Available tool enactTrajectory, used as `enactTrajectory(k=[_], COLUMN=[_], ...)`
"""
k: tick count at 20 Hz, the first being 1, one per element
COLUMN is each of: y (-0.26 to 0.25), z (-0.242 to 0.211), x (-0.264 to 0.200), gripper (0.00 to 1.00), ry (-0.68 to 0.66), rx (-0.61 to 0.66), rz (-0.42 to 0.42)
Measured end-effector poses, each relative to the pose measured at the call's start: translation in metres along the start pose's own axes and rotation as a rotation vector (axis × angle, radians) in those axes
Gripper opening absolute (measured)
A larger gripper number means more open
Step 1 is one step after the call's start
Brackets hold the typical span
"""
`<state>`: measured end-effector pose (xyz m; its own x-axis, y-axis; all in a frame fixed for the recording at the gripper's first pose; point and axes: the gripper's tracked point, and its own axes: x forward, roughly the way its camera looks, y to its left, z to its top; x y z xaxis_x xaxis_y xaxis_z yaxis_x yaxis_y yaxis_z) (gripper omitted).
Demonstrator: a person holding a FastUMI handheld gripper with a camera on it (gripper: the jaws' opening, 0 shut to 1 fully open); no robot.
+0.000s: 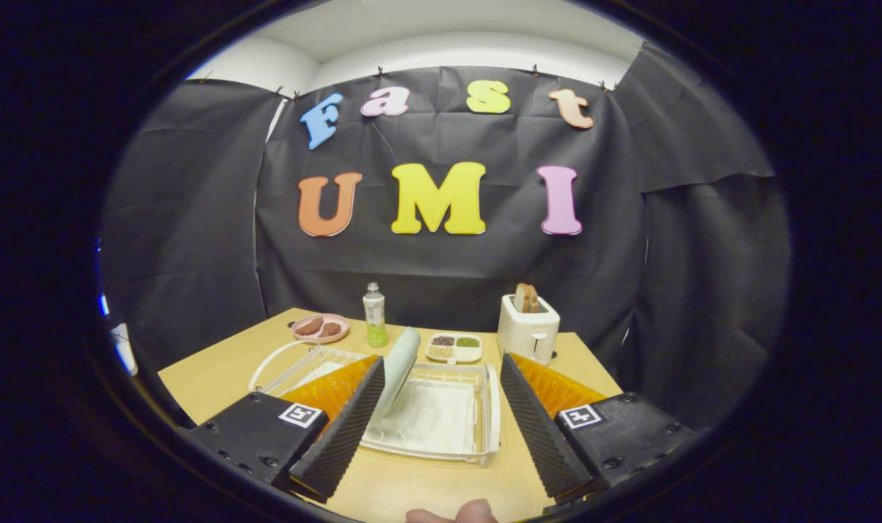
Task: Take the plate from the dish rack, then take the spoon from the basket and place it into the plate.
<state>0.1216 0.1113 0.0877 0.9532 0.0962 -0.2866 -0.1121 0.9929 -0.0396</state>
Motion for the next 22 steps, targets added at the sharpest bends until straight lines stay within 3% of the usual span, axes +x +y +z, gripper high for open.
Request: enactTrajectory(k=[6, 15, 22], y=[0.035, 0.052, 0.077], z=[-0.003, -0.038, -0.067], x=[0.063, 0.133, 0.157], gripper=[1.0, 1.0, 0.77], ry=[0.263, 0.521, 0.65], rx=[0.043, 0.102, 0.169], rz=[0.091, 0.056, 0.05])
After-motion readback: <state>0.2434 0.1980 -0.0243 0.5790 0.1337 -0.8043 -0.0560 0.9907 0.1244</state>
